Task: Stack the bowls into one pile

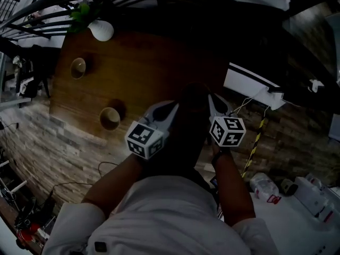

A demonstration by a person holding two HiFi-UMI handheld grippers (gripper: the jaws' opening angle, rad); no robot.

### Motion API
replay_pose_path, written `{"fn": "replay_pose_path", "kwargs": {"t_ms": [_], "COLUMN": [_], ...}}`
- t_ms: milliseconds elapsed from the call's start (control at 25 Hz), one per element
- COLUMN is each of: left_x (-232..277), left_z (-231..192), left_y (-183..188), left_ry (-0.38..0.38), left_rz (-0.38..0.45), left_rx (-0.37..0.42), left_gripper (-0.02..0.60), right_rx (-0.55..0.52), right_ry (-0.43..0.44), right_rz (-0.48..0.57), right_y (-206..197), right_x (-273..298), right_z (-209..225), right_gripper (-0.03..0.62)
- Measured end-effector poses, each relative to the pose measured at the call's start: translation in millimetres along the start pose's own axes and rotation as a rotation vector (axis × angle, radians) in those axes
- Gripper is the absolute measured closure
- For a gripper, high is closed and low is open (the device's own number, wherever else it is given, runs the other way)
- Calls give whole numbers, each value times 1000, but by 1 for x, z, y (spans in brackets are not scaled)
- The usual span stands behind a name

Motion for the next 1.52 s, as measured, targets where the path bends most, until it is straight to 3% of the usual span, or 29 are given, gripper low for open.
{"fn": "replay_pose_path", "kwargs": {"t_ms": [400,720,920,1200,1520], "left_x": [-99,-164,-222,-318,-425], "left_z": [92,134,114,67,9], "left_y": [82,80,64,39,27], "left_ry": [24,101,225,379,443], "left_rz": [216,301,330,381,469], "left_rx": [136,165,139,56,-7], "left_gripper": [577,577,577,577,577], "right_rx": [-168,-223,-224,-282,-332], "right_ry": [55,119,217,346,421], "right_rz": [185,237,200,147,105], "right_y": [100,116,97,74,45], "right_x": [-124,-186,-167,-132,-95], "right_z": [-76,-108,-147,-241,-351], "right_gripper": [577,577,577,577,577]}}
Point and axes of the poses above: the fingertips, and each gripper's own axes: x forward along the fingers, z to its right, y out of its top, the point moved 2 cm from there along -x, backward along the fingers, and after that the axes turned 11 degrees about y, right-handed, at the moved point
